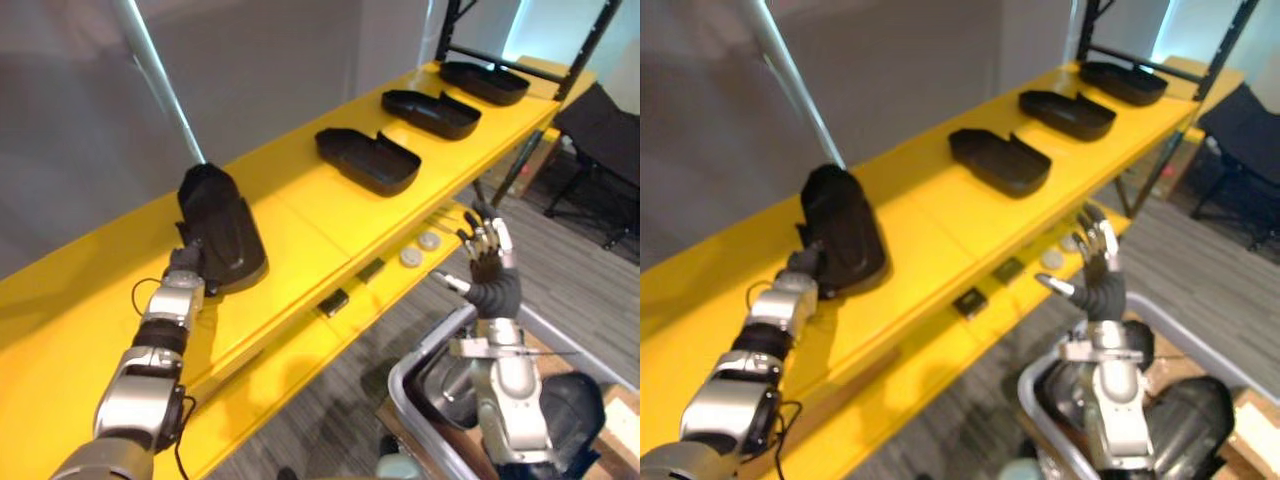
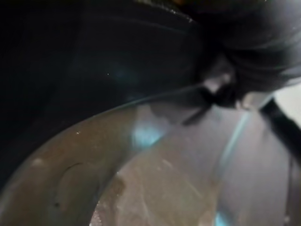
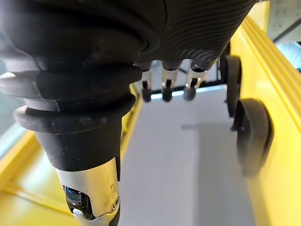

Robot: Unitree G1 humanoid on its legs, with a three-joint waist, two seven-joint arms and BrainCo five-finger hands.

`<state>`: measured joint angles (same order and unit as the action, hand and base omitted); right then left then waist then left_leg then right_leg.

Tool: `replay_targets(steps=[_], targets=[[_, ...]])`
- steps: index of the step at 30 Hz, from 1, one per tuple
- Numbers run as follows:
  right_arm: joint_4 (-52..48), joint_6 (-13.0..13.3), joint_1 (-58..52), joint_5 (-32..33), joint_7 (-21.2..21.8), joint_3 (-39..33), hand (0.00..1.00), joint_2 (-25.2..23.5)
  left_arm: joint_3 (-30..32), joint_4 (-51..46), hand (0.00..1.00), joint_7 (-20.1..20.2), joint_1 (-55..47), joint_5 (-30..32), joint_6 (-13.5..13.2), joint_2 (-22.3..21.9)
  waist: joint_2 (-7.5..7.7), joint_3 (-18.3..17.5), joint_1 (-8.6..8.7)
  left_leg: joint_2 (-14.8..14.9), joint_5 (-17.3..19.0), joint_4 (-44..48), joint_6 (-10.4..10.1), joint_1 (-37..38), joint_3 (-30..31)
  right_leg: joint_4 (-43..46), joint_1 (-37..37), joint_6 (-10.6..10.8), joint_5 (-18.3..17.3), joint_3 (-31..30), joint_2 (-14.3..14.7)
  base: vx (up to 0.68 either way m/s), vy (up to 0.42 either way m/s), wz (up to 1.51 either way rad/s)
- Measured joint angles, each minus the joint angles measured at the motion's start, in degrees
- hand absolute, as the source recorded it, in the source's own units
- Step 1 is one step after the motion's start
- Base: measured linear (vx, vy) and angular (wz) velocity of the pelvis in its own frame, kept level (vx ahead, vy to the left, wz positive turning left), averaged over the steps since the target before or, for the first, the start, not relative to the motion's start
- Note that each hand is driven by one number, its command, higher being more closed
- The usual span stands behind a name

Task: Walk over and take plastic housings, then place them on the shelf

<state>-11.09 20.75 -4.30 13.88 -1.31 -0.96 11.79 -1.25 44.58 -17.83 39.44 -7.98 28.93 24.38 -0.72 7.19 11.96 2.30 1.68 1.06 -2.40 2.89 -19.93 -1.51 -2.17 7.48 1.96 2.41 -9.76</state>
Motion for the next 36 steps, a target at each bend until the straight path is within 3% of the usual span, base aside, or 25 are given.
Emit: replay_targets(steps=[4,5,10,14,19,22,26,29,33,36], targets=[[0.0,-0.89,-1.06,0.03,0.0,-0.01,0.0,0.0,0.6,0.94,1.0,-0.03,0.7,2.02,2.44,0.0,0.01,-0.01,0.25,-0.17,-0.37,-0.73,0.04,0.44,-0.86,-0.06,0.38,0.07,0.27,-0.88,-0.01,-0.03,0.005,-0.1],[-0.01,-0.9,-1.18,0.05,0.0,-0.01,0.0,0.0,0.6,1.55,0.0,-0.11,1.1,2.27,2.96,0.01,0.01,-0.01,0.29,-0.21,-0.37,-0.83,0.04,0.58,-0.97,-0.07,0.35,0.09,0.29,-0.97,-0.04,-0.03,0.006,-0.08],[-0.21,-0.97,-1.55,1.21,-0.12,-0.01,0.0,0.0,0.53,2.35,0.0,-0.1,1.71,3.97,4.27,0.01,0.01,-0.01,1.27,-0.39,-0.43,-1.26,0.04,0.94,-1.1,-0.05,0.23,0.1,0.29,-1.11,-0.13,-0.01,0.001,-0.01],[-0.25,-1.01,-2.02,1.54,-0.12,0.02,0.0,0.0,0.46,3.47,0.0,-2.36,3.39,3.28,5.03,0.01,0.0,-0.01,1.51,-0.48,-0.59,-1.63,0.05,0.95,-1.16,-0.06,0.43,0.1,0.29,-1.17,-0.13,0.0,0.0,0.0],[-0.26,-1.01,-2.13,3.44,-1.37,0.75,0.0,-0.07,0.43,4.07,0.0,-8.52,4.29,-3.18,4.71,-0.02,0.0,0.0,1.79,-0.51,-0.59,-1.73,0.06,0.96,-1.18,-0.06,0.46,0.09,0.29,-1.2,-0.12,0.0,0.0,0.0],[-0.26,-1.01,-2.14,3.45,-1.46,2.01,0.0,-0.12,0.63,4.56,0.0,-12.98,4.29,-6.53,3.11,-0.13,0.0,0.0,2.24,-0.52,-0.59,-1.75,0.06,0.96,-1.26,-0.05,0.53,0.09,0.29,-1.3,-0.12,0.0,0.0,0.0],[-0.26,-1.0,-2.46,3.41,-2.0,2.92,0.0,-0.24,3.43,5.04,0.0,-19.6,4.3,-11.88,-2.49,-0.27,0.0,0.0,2.99,-0.6,-0.59,-1.89,0.06,0.99,-1.55,0.0,0.79,0.09,0.29,-1.68,-0.15,-0.01,-0.002,-0.02],[-0.27,-0.93,-3.98,3.42,-2.23,3.04,0.0,-0.34,5.19,4.76,0.0,-22.54,4.59,-15.67,-10.1,-0.62,-0.01,0.0,3.06,-0.64,-0.6,-2.16,0.06,1.07,-2.02,0.0,1.1,0.14,0.32,-2.23,-0.13,-0.02,-0.005,-0.07],[-0.27,-0.62,-4.64,3.37,-2.25,4.62,0.0,-0.51,5.18,3.16,0.0,-22.4,4.62,-22.68,-13.87,-2.44,-0.01,0.0,2.95,-0.82,-0.72,-2.49,0.2,1.15,-1.86,-0.01,0.92,0.15,0.33,-2.11,-0.27,-0.01,-0.005,0.02],[-0.26,0.19,-4.3,3.31,-2.5,7.02,0.0,-1.24,4.69,1.43,0.0,-21.75,4.17,-28.42,-17.13,-6.63,-0.01,0.0,2.54,-0.97,-0.91,-2.52,0.42,1.17,-0.75,-0.04,0.09,0.11,0.3,-0.84,-0.49,-0.01,-0.011,0.18]])
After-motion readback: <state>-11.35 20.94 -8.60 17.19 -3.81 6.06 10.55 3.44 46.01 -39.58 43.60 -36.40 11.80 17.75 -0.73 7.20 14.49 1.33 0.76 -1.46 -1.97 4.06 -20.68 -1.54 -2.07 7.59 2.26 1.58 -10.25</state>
